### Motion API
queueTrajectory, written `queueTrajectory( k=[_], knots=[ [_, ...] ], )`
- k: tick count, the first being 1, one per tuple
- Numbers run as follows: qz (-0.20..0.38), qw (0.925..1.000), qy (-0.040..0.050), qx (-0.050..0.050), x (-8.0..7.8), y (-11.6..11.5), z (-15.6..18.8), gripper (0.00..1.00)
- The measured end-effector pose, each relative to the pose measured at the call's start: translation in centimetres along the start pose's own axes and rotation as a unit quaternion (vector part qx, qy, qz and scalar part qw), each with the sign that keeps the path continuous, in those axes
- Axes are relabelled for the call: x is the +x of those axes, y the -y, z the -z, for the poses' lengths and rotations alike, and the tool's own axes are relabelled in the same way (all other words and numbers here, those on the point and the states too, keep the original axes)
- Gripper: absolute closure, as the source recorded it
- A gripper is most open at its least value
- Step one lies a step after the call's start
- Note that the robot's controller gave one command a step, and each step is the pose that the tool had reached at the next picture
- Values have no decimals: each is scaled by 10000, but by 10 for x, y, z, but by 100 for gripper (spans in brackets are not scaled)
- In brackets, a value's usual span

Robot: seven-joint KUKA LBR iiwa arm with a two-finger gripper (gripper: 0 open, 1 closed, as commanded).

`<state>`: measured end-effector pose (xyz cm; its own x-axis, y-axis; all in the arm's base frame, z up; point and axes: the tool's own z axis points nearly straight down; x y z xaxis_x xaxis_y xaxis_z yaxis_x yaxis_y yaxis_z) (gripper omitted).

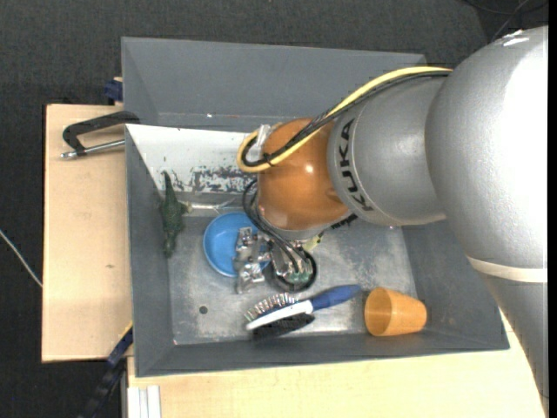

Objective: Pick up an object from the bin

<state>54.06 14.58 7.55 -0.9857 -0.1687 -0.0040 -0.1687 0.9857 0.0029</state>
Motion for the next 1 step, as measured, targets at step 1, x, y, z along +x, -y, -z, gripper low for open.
queueTrajectory(
  k=[1],
  knots=[
    [155, 9999, 57, 6, -14, 8, 129, 100]
  ],
)
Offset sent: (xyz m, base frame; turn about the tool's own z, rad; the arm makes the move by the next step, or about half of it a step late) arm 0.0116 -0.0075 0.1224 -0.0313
